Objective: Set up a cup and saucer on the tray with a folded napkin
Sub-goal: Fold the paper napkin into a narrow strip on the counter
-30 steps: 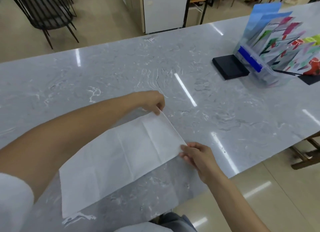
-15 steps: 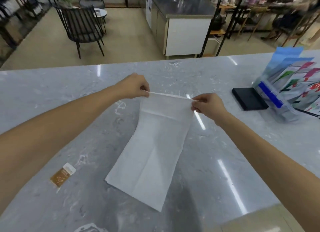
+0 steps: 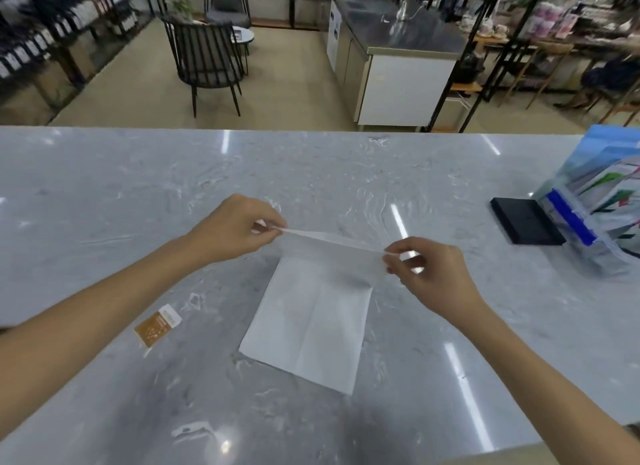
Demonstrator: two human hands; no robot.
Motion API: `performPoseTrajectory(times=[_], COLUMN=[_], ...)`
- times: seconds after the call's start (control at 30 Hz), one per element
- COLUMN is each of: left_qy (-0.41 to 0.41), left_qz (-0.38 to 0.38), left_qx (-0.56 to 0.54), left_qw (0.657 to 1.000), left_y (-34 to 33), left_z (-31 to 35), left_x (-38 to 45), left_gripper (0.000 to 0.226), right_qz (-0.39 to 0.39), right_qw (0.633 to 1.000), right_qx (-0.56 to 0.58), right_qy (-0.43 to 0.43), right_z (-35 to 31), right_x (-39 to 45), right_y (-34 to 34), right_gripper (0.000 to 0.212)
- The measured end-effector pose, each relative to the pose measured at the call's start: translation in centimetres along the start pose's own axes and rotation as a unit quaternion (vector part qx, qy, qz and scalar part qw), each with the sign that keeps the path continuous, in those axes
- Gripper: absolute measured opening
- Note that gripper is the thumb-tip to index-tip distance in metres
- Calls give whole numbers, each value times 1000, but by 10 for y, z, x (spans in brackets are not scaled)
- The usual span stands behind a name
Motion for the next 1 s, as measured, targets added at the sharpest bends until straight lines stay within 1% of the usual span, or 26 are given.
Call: performPoseTrajectory(times=[0.13,0.33,0.47,0.57,0.67,0.77,0.9,1.0], left_qy=[2,18,9,-4,1,-2,-11,-25], left_qz=[11,24,-6,-29,-42,-44,-45,-40], left_qx=[-25,-27,-29,-23,-15,-26,-26,-11], left_qw=[1000,999,1000,999,999,999,999,999], left_y=[-16,-53,-82,-101,-114,-119,-121,-122], left_z=[-7,-28,-41,-51,-63,-69,-70,-67], left_x=[-51,-110,-138,-151,-159,-163,-166,-169], left_gripper=[18,21,26,26,22,14,22,23], right_qz=[18,-5,-18,-36,-56,-56,-48,-39], right_qw=[999,999,998,997,994,992,990,987], right_qx=[-29,-29,-45,-63,-87,-111,-133,-151], right_qy=[33,28,26,30,36,29,26,36], right_z=[-11,-1,9,14,16,18,17,15], right_x=[-49,-109,-140,-158,-170,-176,-181,-184], right_y=[-23,-73,-101,-120,-133,-135,-135,-134], right_gripper=[9,13,15,18,18,20,22,24])
Point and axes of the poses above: each hand's wrist, its own x-axis towards the middle knuckle, its own y-axis out of the back of the hand, z = x × y, the point moved 10 cm from there along x, towards the middle knuckle, and after that the axes turned 11 degrees about y, right-handed, at the moved point
